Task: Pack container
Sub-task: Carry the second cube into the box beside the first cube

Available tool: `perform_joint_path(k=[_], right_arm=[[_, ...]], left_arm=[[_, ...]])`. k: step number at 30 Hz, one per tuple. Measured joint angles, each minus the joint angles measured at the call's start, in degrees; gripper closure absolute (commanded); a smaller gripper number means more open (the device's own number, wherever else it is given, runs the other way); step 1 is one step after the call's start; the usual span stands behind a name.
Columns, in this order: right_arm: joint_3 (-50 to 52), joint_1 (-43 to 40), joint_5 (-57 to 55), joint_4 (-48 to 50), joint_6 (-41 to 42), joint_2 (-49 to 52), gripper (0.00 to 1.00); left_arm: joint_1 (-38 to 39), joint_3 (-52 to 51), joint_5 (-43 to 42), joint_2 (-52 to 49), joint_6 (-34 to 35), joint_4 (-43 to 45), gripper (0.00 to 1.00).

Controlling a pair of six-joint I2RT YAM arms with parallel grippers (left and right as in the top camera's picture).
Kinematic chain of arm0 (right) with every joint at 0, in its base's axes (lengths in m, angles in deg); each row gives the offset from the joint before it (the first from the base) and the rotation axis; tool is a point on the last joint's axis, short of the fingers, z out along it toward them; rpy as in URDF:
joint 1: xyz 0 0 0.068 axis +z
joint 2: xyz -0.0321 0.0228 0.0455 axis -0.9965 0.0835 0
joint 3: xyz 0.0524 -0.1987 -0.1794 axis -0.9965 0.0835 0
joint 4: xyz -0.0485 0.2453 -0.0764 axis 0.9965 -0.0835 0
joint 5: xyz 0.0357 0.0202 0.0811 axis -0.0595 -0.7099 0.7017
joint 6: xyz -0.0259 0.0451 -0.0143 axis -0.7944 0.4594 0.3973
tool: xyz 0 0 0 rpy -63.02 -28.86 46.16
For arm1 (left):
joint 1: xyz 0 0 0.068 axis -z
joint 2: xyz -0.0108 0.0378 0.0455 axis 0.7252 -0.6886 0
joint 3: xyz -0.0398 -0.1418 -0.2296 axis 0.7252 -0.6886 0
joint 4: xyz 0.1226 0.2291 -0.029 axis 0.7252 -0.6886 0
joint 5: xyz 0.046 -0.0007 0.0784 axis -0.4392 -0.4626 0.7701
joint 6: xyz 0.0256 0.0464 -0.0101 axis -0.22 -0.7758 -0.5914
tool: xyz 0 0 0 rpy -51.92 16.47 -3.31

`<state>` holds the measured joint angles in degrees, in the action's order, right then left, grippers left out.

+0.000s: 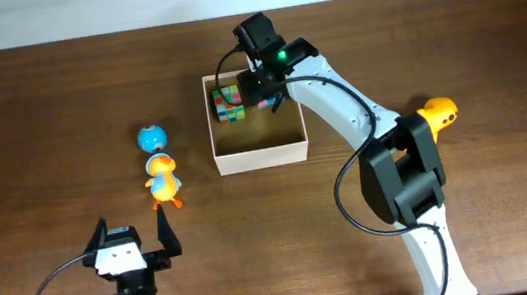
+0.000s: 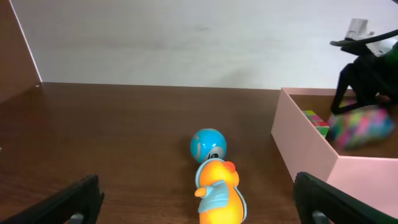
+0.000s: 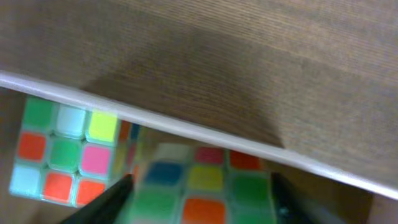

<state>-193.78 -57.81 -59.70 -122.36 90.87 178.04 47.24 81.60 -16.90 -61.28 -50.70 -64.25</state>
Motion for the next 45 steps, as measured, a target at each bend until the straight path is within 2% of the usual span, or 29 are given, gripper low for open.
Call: perform_joint_path(k=[4,10,12,14,17,19,22,26,28,36,45], right_arm=[[0.0,0.0,1.2,1.4,0.0,0.1,0.27],[0.0,0.0,2.6,0.4,0.0,0.1,0.28],[0.0,0.0,2.8,-0.9,-0.1,0.1,0.38],[-0.2,0.0,3.0,-2.9,-0.5,0.1,0.54],[-1.3,0.0,3.3,-6.2,-1.0,0.1,0.60],[-2.6,0.0,3.2,-7.9,-1.4,0.1,0.67],[-5.3,0.0,3.2,-10.6,-1.7,0.1,0.71],[-7.4,0.0,1.9,-12.3,-1.7,0.1,0.87],[-7.3,0.0,0.6,-13.2,-1.8,0.1,0.93],[-7.3,0.0,-6.1,-15.2,-2.2,0.1,0.96],[-7.3,0.0,-10.3,-16.2,-3.8,0.1,0.96]], left_arm=[[0.0,0.0,0.0,0.0,0.0,0.0,0.01],[0.0,0.0,0.0,0.0,0.0,0.0,0.01],[0.0,0.0,0.0,0.0,0.0,0.0,0.01],[0.0,0.0,0.0,0.0,0.0,0.0,0.01],[0.0,0.0,0.0,0.0,0.0,0.0,0.01],[0.0,0.0,0.0,0.0,0.0,0.0,0.01],[0.0,0.0,0.0,0.0,0.0,0.0,0.01],[0.0,0.0,0.0,0.0,0.0,0.0,0.01],[0.0,0.0,0.0,0.0,0.0,0.0,0.01],[0.0,0.0,0.0,0.0,0.0,0.0,0.01],[0.0,0.0,0.0,0.0,0.0,0.0,0.01]])
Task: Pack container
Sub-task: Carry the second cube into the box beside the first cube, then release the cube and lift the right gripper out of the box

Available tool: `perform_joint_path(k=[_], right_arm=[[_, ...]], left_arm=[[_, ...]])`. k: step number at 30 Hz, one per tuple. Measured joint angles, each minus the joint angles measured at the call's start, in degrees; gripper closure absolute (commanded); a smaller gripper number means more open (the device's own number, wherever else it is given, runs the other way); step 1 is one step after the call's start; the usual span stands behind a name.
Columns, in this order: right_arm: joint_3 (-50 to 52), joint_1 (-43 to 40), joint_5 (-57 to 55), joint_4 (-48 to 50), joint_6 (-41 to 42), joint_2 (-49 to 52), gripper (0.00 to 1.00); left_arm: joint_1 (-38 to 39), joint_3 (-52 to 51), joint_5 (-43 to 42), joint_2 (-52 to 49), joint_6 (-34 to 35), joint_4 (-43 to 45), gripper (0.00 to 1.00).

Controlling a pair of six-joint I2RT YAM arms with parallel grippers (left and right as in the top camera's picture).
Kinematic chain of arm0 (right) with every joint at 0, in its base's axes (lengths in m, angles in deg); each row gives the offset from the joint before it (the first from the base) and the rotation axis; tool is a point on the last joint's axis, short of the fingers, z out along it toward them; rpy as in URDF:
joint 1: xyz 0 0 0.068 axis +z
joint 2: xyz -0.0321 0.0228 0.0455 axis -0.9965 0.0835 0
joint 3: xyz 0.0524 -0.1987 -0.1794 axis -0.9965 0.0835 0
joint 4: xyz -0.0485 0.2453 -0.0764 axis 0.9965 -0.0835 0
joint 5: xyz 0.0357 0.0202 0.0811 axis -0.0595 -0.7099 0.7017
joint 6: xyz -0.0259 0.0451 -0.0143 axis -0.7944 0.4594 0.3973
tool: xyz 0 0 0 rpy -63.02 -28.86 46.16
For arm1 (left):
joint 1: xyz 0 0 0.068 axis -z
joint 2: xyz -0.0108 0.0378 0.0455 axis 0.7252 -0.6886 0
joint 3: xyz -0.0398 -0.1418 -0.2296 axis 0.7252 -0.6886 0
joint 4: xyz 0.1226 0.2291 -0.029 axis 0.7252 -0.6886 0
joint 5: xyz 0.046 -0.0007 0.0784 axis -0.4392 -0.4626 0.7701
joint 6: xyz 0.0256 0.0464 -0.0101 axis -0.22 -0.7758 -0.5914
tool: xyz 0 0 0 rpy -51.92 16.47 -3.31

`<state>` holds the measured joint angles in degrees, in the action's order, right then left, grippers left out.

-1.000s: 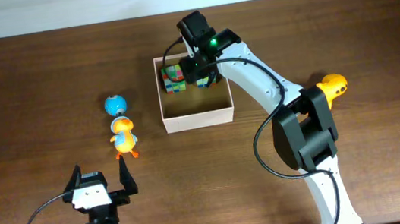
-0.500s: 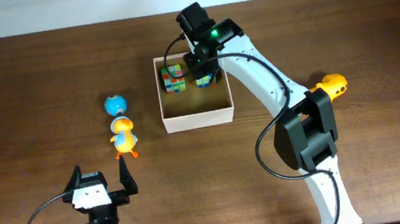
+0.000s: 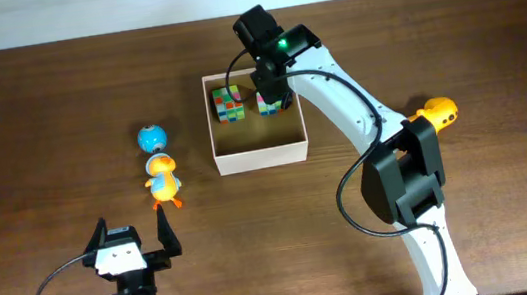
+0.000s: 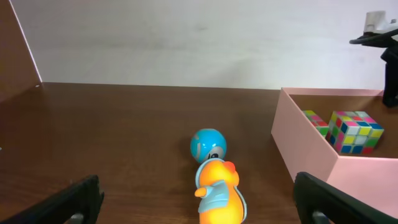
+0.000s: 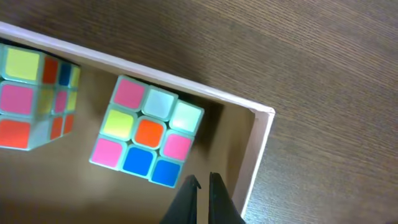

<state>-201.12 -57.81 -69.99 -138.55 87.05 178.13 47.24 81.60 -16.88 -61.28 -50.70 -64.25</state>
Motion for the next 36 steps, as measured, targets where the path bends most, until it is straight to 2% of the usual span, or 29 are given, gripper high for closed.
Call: perform_joint_path(k=[21,36], right_arm=[[0.0,0.0,0.1,0.9,-0.5,4.2,0.96],[0.0,0.0,8.4,3.5,-4.2,4.2,0.96]], left_arm=[[0.0,0.0,0.0,0.0,0.0,0.0,0.01],[0.0,0.0,0.0,0.0,0.0,0.0,0.01]])
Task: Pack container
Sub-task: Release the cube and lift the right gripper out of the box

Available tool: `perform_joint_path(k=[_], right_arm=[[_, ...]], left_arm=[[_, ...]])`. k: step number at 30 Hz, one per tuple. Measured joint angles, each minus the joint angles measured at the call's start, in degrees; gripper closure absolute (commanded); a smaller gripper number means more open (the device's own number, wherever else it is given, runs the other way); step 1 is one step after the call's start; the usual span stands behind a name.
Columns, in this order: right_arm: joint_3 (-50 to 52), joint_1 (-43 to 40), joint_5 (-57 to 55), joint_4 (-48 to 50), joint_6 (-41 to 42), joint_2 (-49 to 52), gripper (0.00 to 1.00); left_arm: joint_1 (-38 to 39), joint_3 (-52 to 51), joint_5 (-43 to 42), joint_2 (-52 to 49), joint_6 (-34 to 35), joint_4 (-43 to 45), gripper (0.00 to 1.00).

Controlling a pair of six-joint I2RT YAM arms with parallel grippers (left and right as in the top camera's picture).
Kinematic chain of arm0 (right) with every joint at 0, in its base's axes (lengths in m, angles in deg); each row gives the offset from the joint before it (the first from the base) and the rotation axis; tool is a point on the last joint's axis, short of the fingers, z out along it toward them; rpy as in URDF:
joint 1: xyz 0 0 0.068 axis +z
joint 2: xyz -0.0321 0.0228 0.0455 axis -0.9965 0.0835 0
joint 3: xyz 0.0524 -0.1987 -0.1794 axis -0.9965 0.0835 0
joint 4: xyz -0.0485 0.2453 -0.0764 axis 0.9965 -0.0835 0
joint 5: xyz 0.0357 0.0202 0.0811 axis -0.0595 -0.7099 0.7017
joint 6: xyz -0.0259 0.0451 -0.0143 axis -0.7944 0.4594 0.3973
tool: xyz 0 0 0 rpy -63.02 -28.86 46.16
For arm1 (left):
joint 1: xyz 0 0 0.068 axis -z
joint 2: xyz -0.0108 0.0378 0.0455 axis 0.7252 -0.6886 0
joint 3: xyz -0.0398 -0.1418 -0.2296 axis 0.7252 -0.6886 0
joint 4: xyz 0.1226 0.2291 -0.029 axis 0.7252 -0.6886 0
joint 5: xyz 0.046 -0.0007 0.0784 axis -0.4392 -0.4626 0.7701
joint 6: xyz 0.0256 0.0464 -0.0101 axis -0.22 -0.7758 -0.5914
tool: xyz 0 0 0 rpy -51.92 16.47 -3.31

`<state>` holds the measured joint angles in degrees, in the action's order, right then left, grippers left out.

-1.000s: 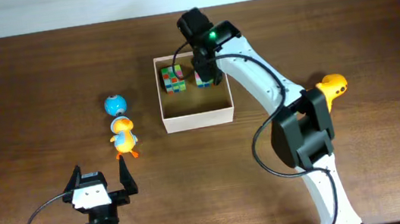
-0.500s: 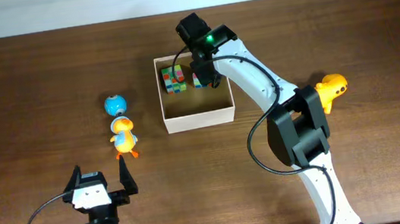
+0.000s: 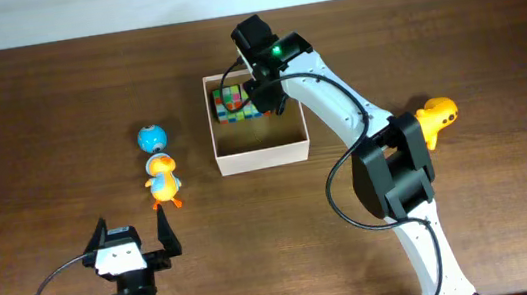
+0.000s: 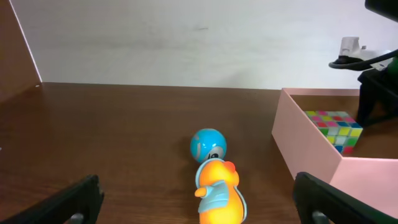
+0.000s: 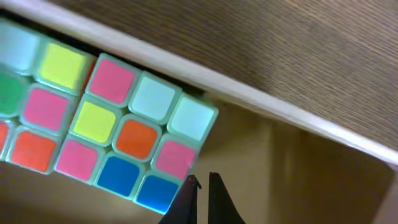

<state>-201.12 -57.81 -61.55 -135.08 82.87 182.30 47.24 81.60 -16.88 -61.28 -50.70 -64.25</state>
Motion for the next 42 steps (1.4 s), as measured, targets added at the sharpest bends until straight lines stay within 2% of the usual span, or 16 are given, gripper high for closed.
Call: perform_joint_path(k=[19,25,29,36,39,40,41,42], right_arm=[[0.0,0.0,6.6,2.8,-3.0,0.0,0.95],[-4.7,0.0,6.6,-2.8,-3.2,0.5,0.80],[-14.5,0.0,6.0,-10.7,-3.3,0.7,0.64],[-34.8,-1.4,0.9,-27.4,2.2,0.7,0.51],[-41.7,-5.5,-0.9,-33.7,7.2,0.7,0.37],[-43.5,-7.7,-1.2,-35.9,9.1,0.7,0.21],[-44.6,-9.4,-1.2,-37.4,10.1,0.7,0.14],[-45.2,-11.5,-1.0,-38.4,11.3,0.7,0.11]], left_arm=[[0.0,0.0,0.0,0.0,0.0,0.0,0.01],[0.0,0.0,0.0,0.0,0.0,0.0,0.01],[0.0,0.0,0.0,0.0,0.0,0.0,0.01],[0.0,0.0,0.0,0.0,0.0,0.0,0.01],[0.0,0.0,0.0,0.0,0.0,0.0,0.01],[0.0,0.0,0.0,0.0,0.0,0.0,0.01],[0.0,0.0,0.0,0.0,0.0,0.0,0.01],[0.0,0.0,0.0,0.0,0.0,0.0,0.01]])
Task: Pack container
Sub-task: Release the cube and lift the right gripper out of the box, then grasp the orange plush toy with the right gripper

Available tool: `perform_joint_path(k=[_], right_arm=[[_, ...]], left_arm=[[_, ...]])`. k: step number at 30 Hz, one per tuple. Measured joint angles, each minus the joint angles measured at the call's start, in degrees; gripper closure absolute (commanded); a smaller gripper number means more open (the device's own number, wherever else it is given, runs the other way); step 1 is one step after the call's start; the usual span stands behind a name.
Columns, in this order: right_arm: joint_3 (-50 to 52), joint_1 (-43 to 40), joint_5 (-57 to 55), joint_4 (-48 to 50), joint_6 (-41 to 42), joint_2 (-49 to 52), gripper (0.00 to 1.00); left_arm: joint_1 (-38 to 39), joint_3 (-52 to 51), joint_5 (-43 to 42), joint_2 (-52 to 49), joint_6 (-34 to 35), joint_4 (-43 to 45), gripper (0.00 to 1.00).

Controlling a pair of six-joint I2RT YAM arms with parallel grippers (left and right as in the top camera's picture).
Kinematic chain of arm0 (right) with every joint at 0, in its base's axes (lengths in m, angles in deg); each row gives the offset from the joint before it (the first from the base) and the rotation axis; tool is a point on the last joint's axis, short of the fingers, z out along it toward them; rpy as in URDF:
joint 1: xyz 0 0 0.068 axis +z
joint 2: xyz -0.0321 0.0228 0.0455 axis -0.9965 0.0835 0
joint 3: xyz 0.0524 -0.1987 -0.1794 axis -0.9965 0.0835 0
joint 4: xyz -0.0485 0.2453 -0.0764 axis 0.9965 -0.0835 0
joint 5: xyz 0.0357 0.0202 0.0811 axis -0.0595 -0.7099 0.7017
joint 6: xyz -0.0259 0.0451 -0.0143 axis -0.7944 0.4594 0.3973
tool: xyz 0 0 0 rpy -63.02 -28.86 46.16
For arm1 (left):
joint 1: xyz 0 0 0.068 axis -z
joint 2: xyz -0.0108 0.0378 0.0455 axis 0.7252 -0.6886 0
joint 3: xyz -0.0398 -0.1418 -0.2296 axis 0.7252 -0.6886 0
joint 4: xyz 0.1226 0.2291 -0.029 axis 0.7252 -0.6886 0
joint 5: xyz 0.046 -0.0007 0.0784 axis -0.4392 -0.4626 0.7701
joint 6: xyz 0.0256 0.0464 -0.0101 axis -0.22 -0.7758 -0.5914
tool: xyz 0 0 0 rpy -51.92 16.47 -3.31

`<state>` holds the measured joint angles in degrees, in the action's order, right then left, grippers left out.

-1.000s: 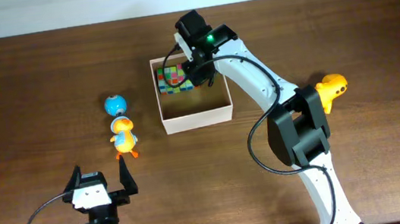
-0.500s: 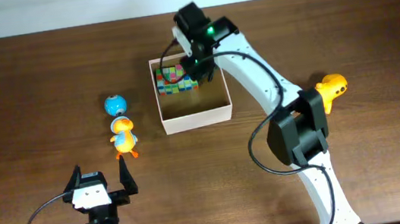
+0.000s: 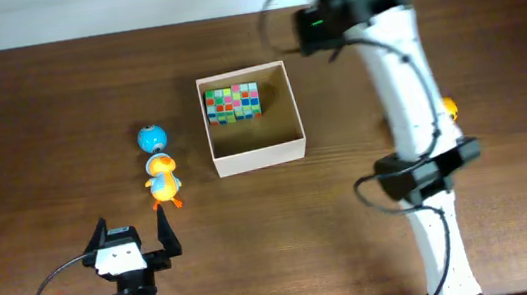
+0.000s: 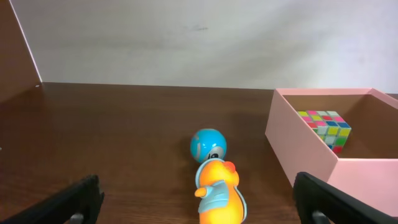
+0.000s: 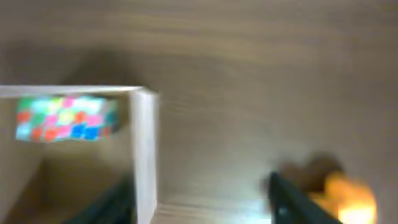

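The pink box [image 3: 258,155] stands mid-table, with two colourful cubes [image 3: 232,103] side by side at its back left; the left wrist view shows a cube [image 4: 324,127] inside the box [image 4: 298,155]. An orange duck [image 3: 161,177] and a blue ball [image 3: 152,138] lie left of the box. My right gripper [image 3: 321,27] hangs high, beyond the box's right back corner. Its blurred view shows it open [image 5: 202,205] over bare table between the box wall [image 5: 144,155] and an orange toy [image 5: 351,199]. My left gripper [image 3: 135,246] rests open near the front edge, the duck [image 4: 217,193] just ahead of it.
An orange toy [image 3: 448,108] lies at the right, mostly hidden behind my right arm in the overhead view. A pale wall [image 4: 199,43] rises behind the table's far edge, and a brown panel [image 4: 15,56] stands at the left.
My right gripper was shut, low in the box against a cube. Now it is open, high up and to the right of the box. The box sits slightly further left.
First my right gripper was low in the box with a second cube between its fingers, beside the first. Then that cube lay free, apart from the first, the gripper shut above. Then the shut gripper was against it. Now both cubes touch and the gripper is away.
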<state>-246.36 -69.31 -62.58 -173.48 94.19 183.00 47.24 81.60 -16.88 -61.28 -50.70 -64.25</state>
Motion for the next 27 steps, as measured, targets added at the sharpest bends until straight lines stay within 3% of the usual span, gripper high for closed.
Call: perform_joint_path(k=[9,20,27], right_arm=[[1.4,-15.7,7.5,-0.3,3.5,-0.3,0.09],[33.3,-18.2,0.1,-0.3,6.8,-6.5,0.12],[44.6,-20.9,-3.0,0.3,11.3,-9.1,0.21]], left_arm=[[0.0,0.0,0.0,0.0,0.0,0.0,0.01],[0.0,0.0,0.0,0.0,0.0,0.0,0.01],[0.0,0.0,0.0,0.0,0.0,0.0,0.01]])
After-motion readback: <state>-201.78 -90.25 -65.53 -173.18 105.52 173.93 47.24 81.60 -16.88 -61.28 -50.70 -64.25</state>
